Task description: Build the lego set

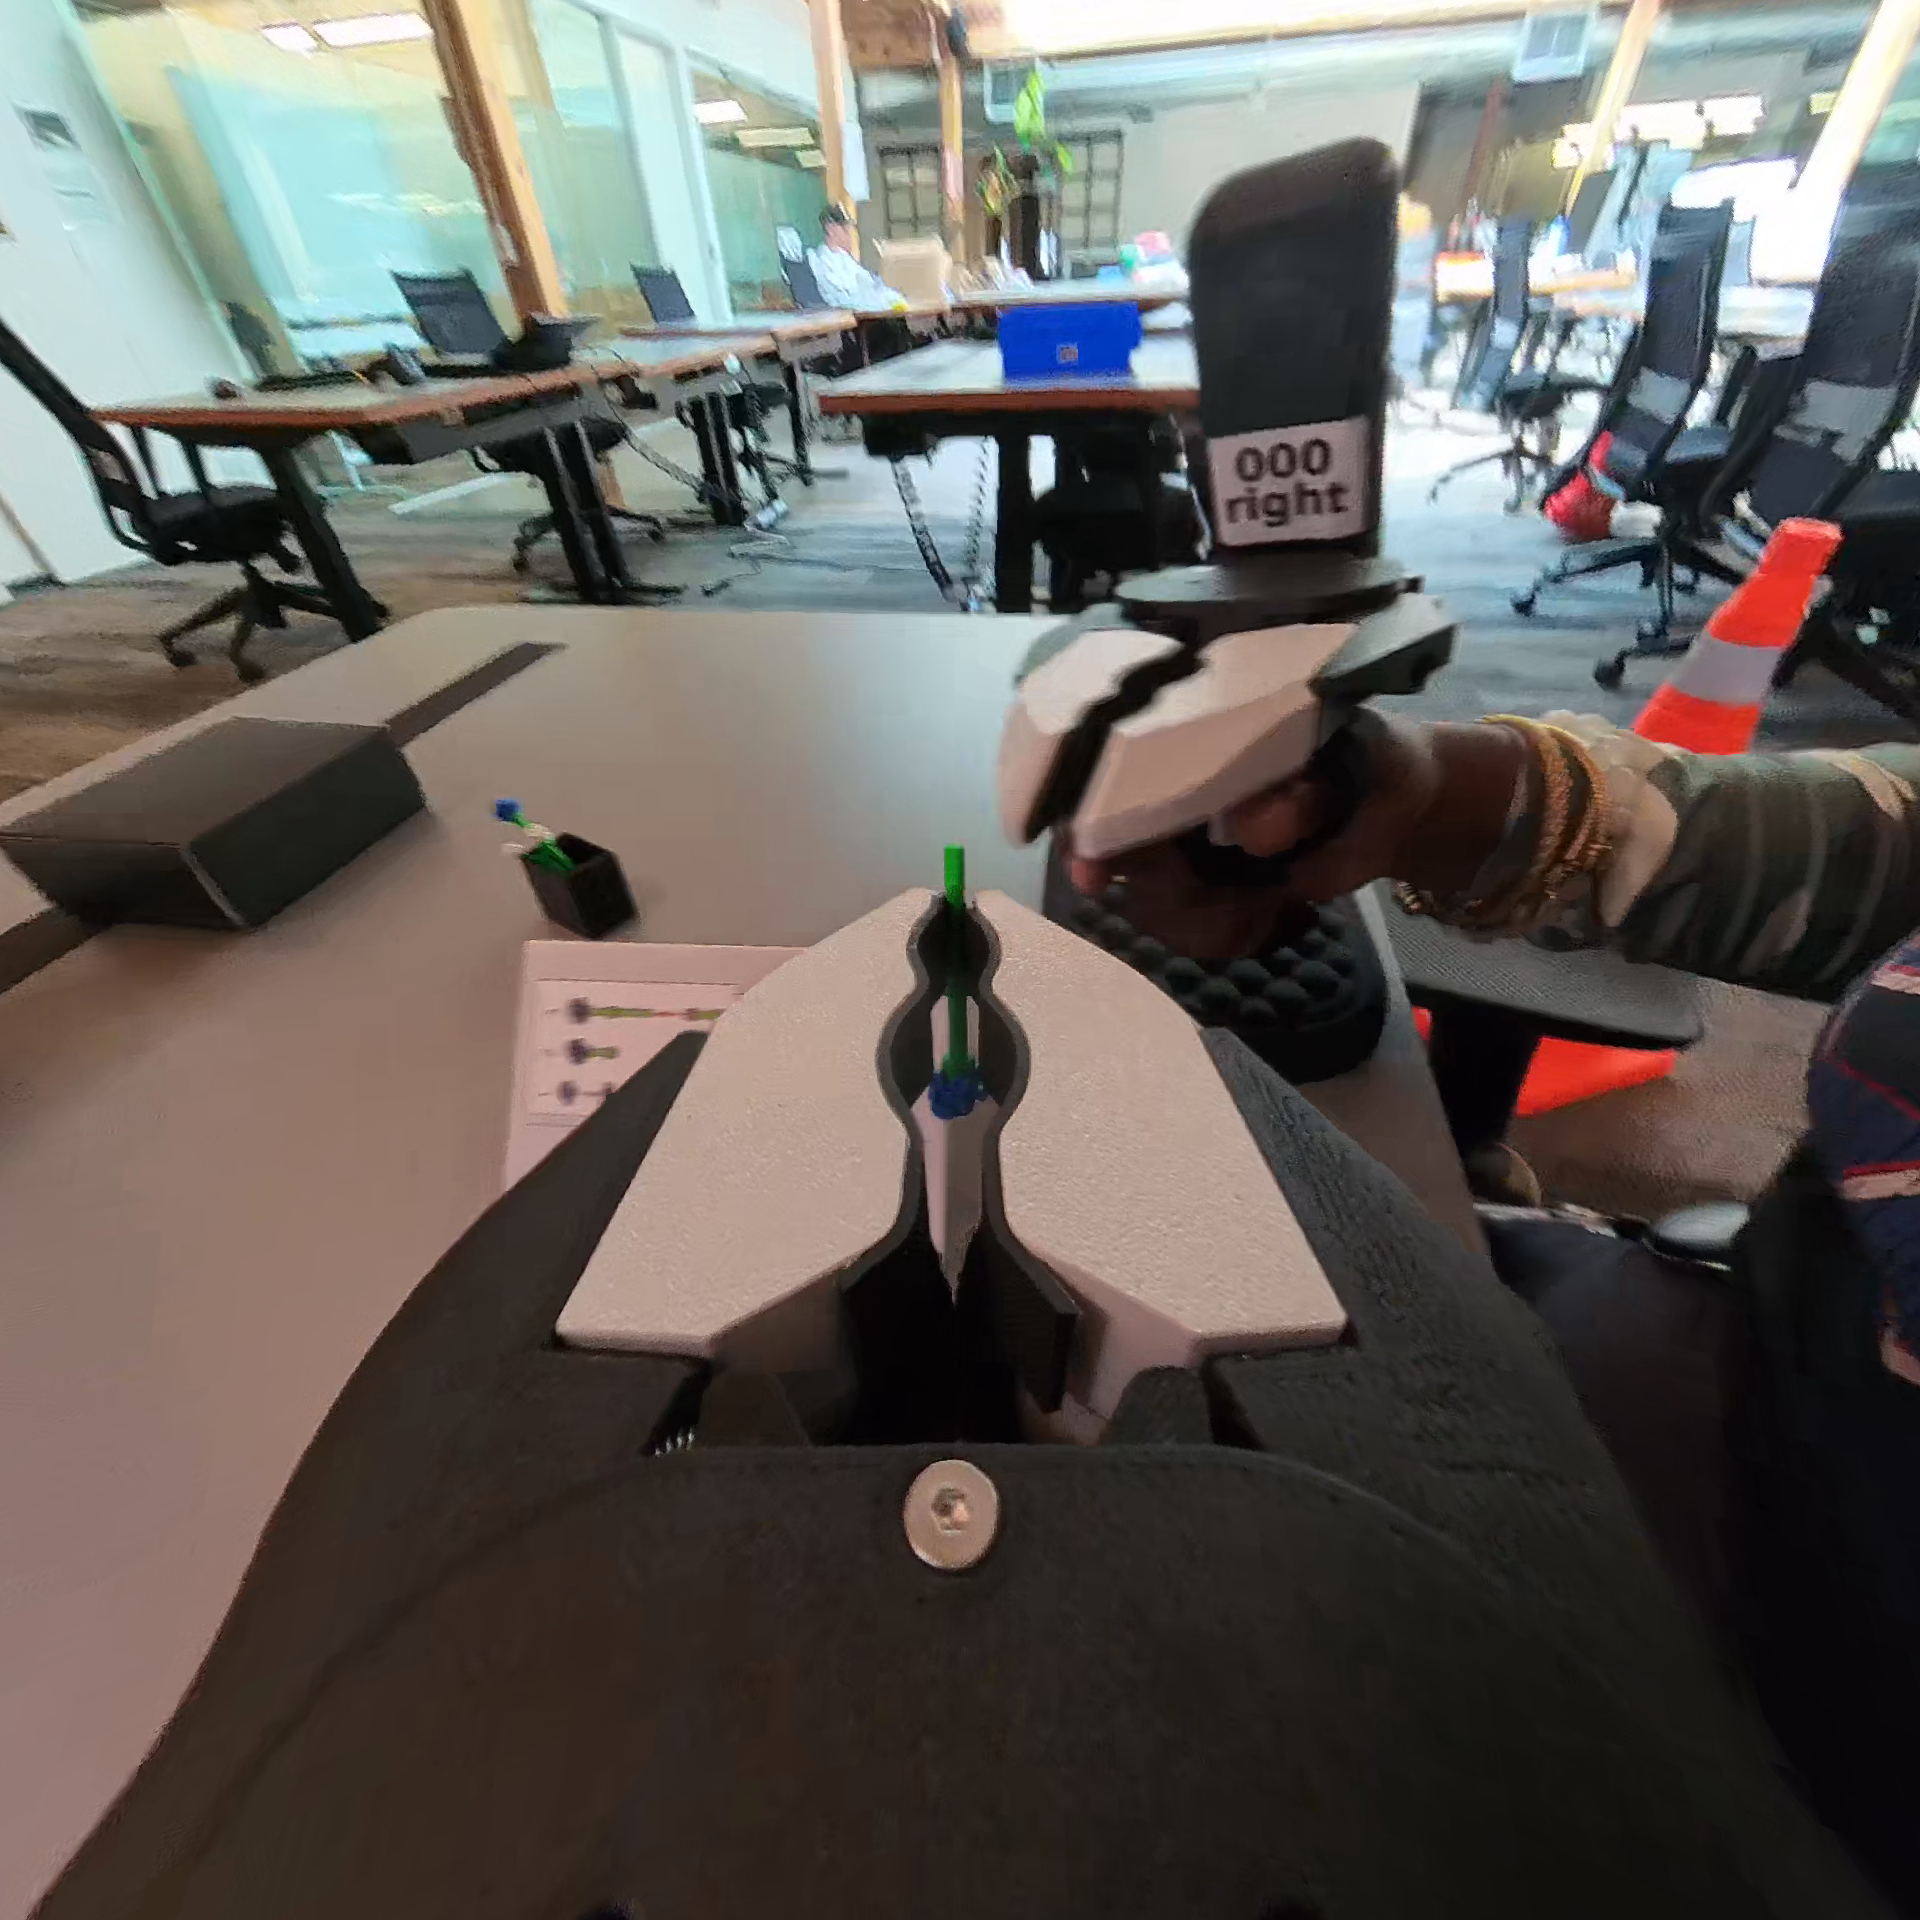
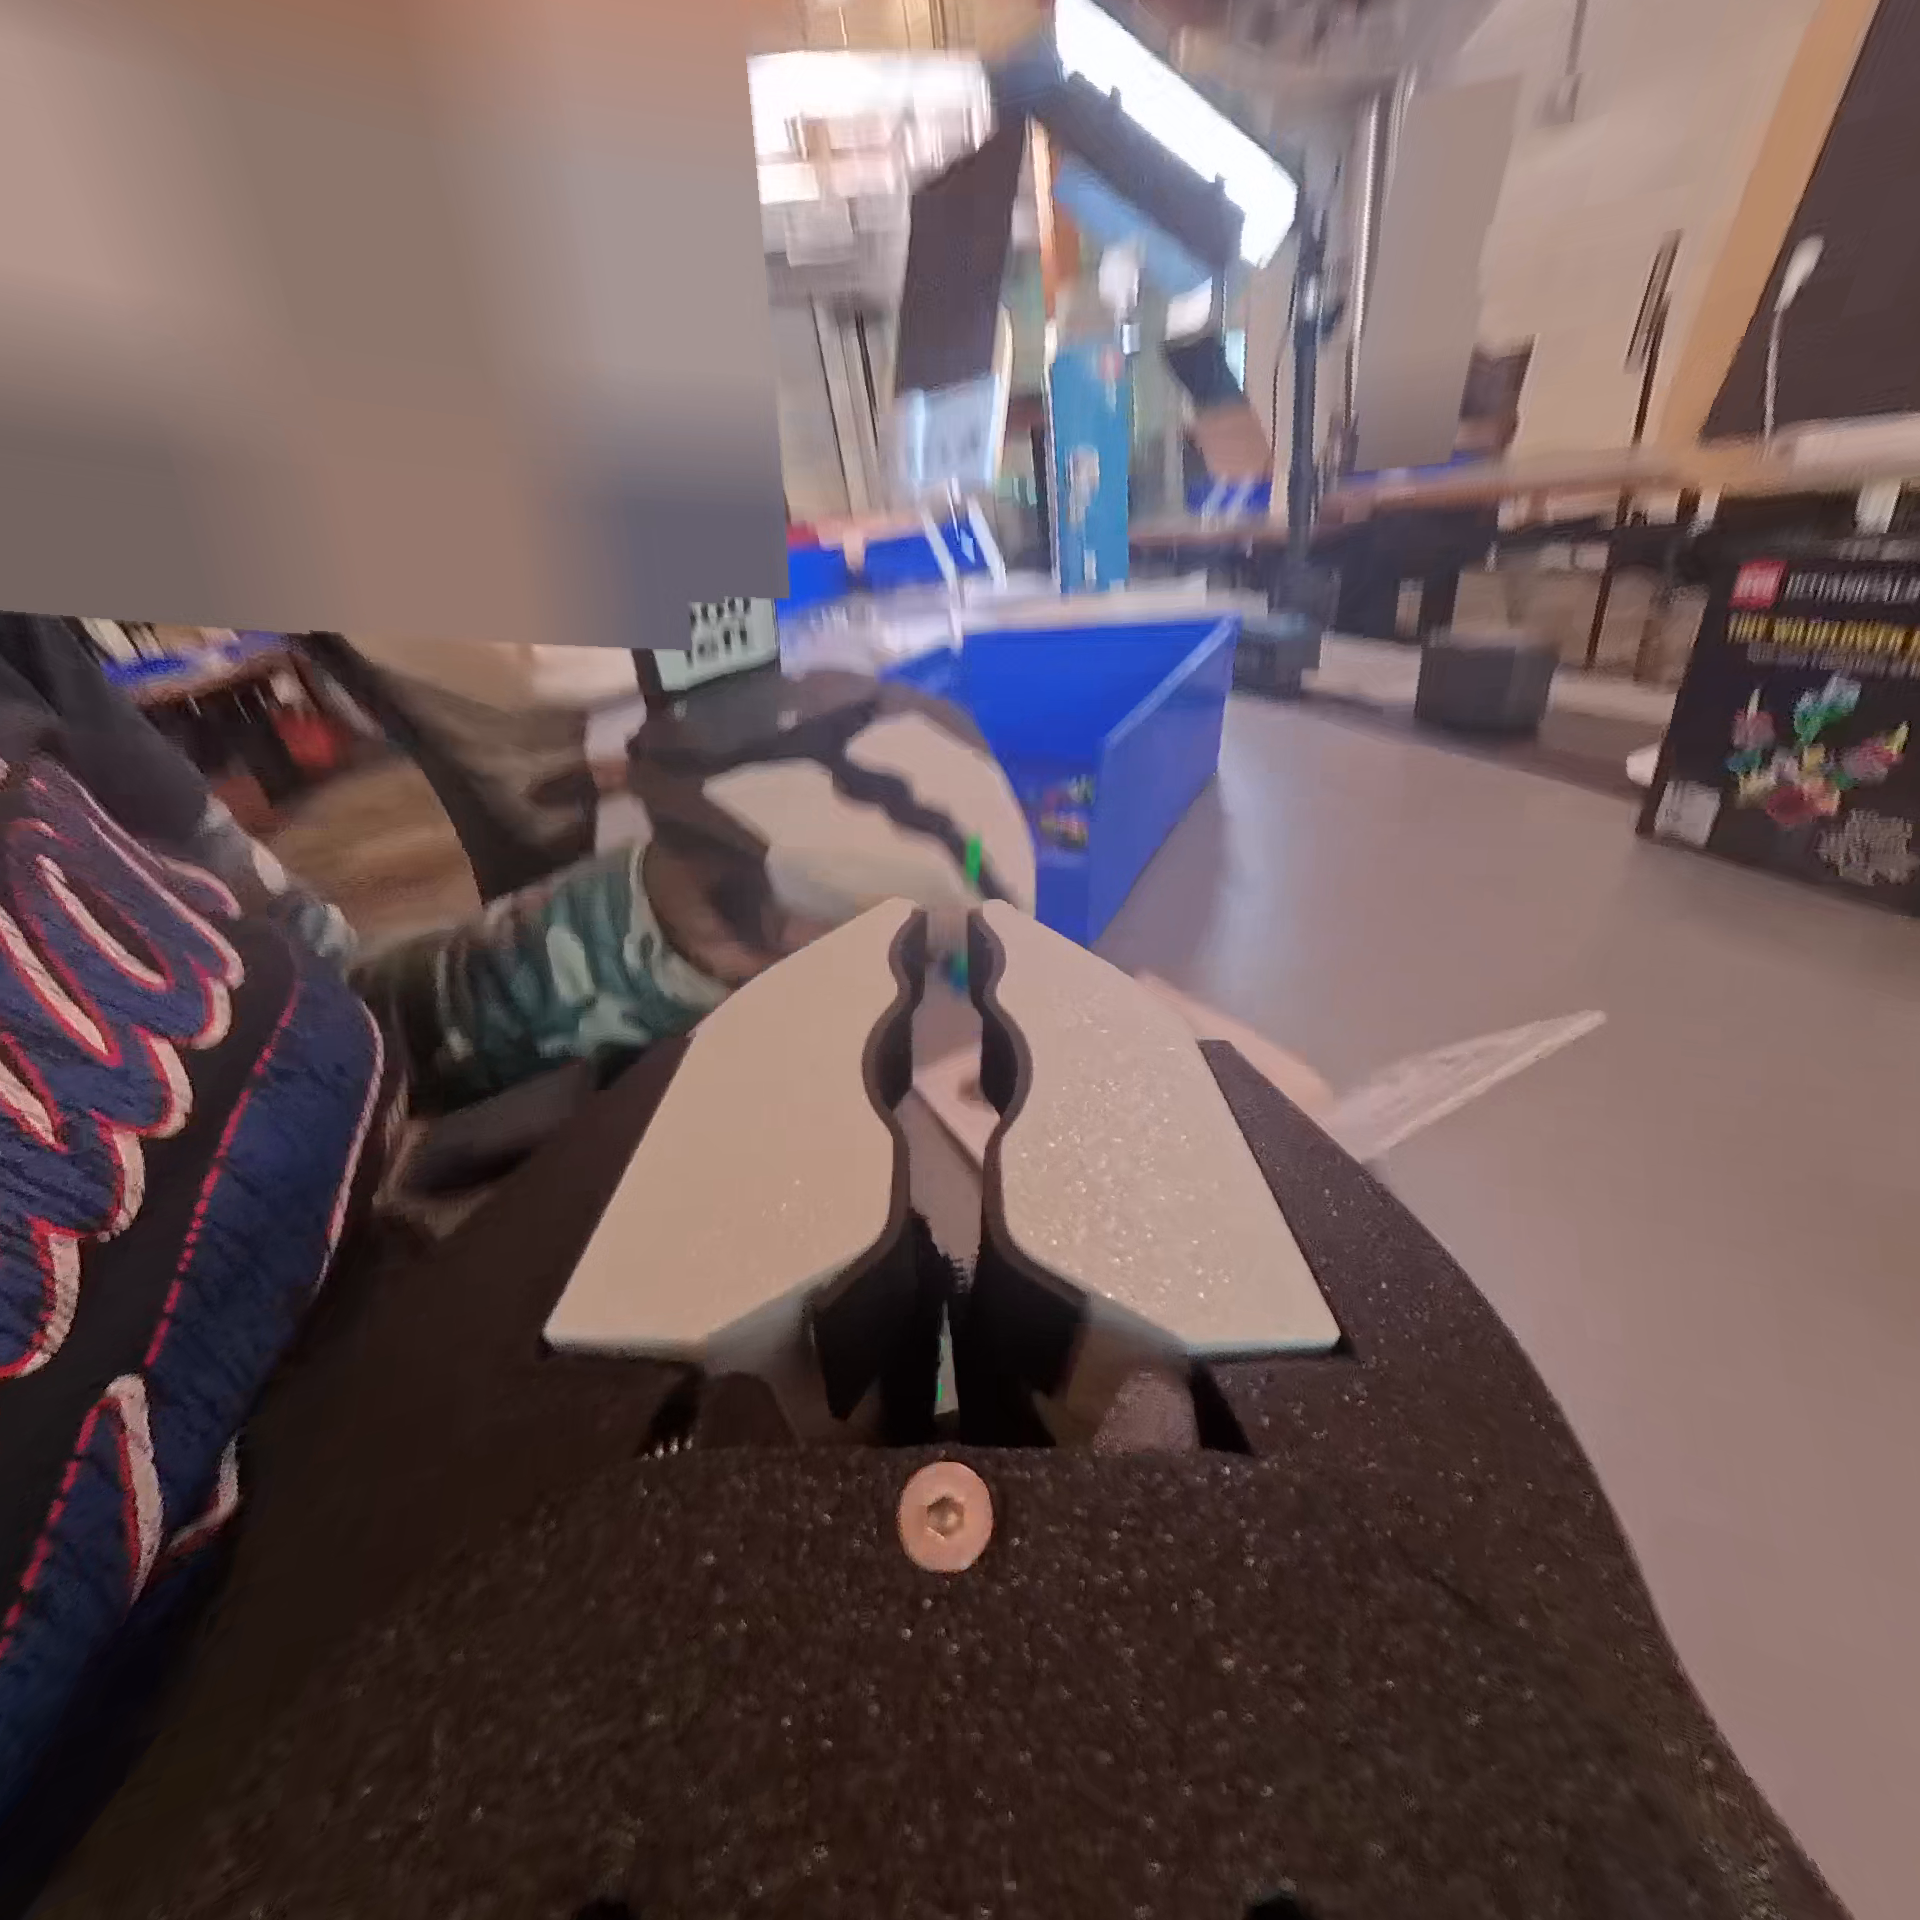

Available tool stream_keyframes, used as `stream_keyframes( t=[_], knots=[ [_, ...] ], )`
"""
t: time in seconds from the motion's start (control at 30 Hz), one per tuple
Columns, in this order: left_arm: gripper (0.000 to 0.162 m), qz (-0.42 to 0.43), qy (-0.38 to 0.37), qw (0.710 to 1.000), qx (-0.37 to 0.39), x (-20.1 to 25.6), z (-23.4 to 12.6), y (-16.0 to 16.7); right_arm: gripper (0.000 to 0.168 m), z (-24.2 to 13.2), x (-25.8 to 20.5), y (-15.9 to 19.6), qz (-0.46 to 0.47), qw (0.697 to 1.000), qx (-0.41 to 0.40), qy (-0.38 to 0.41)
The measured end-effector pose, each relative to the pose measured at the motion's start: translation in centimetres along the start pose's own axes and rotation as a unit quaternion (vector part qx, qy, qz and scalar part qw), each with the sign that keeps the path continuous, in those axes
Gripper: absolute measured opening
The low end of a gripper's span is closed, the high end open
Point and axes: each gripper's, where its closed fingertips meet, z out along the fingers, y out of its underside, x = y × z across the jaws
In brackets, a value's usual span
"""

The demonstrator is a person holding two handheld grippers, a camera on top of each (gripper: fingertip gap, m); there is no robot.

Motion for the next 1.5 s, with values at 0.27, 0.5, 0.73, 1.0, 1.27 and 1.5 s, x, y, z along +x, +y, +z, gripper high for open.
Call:
stream_keyframes(
  t=[0.27, 0.5, 0.73, 1.0, 1.27, 1.5],
  knots=[
    [0.002, -0.052, -0.064, 0.993, 0.086, -4.2, -3.1, -0.1, 0.019, -1.4, -0.8, 12.2, -0.027, 0.884, -0.466, 0.011],
    [0.003, -0.069, -0.066, 0.992, 0.081, -4.2, -3.0, 0.6, 0.013, -0.6, -0.3, 14.1, -0.069, 0.835, -0.546, 0.025],
    [0.002, -0.062, -0.077, 0.993, 0.068, -4.4, -3.0, 1.0, 0.003, -1.9, 0.5, 12.6, -0.077, 0.846, -0.526, 0.039],
    [0.003, -0.059, -0.060, 0.995, 0.051, -3.7, -2.4, 1.5, 0.004, -13.4, 4.1, 8.5, -0.023, 0.816, -0.556, 0.156],
    [0.003, -0.039, -0.038, 0.998, 0.035, -2.7, -1.7, 2.0, 0.004, -15.4, 3.6, 11.6, -0.019, 0.771, -0.626, 0.116],
    [0.003, -0.040, -0.032, 0.998, 0.037, -2.5, -1.7, 2.0, 0.004, -15.5, 3.7, 12.6, -0.045, 0.739, -0.662, 0.122]
  ],
)
